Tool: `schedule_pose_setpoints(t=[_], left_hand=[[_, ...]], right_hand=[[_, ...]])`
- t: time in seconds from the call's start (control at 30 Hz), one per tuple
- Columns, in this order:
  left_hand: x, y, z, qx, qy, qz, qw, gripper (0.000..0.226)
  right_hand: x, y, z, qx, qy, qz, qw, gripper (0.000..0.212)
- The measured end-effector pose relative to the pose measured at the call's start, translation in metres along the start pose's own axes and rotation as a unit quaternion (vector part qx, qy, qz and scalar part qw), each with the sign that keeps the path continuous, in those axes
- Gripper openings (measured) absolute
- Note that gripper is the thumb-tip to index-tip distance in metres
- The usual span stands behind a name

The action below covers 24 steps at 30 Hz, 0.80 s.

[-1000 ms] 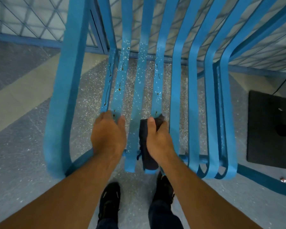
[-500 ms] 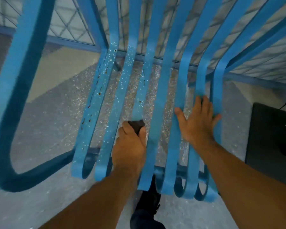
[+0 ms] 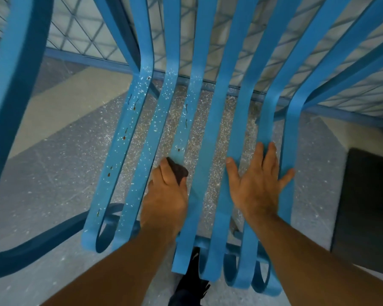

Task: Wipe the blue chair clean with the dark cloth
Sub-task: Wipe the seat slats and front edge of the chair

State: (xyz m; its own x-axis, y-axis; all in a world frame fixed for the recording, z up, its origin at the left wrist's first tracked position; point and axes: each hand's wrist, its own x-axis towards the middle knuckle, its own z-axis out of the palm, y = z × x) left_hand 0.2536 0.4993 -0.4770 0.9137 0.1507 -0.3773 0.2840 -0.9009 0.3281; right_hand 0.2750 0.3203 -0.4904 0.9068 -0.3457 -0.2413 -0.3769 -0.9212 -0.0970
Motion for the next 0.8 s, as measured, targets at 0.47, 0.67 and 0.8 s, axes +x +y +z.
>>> schedule_pose_setpoints(t=[0.47,0.67,0.8], left_hand=[[0.026,0.017,0.0,-0.022,0.043,0.012,0.999,0.061],[0.04,0.028,-0.011,-0.066,0.014,-0.099,0.993,0.048],[0.081,0.051,-0.014,-0.112,0.023,-0.099,0.988,0.05]], right_hand=[[0.002,-0.001,0.001,-0.004,-0.009,0.009,1.0,0.089],[0.0,-0.002,0.0,-0.007,0.0,0.005,1.0,0.087],[0.0,-0.001,0.001,-0.009,-0.002,0.006,1.0,0.087]])
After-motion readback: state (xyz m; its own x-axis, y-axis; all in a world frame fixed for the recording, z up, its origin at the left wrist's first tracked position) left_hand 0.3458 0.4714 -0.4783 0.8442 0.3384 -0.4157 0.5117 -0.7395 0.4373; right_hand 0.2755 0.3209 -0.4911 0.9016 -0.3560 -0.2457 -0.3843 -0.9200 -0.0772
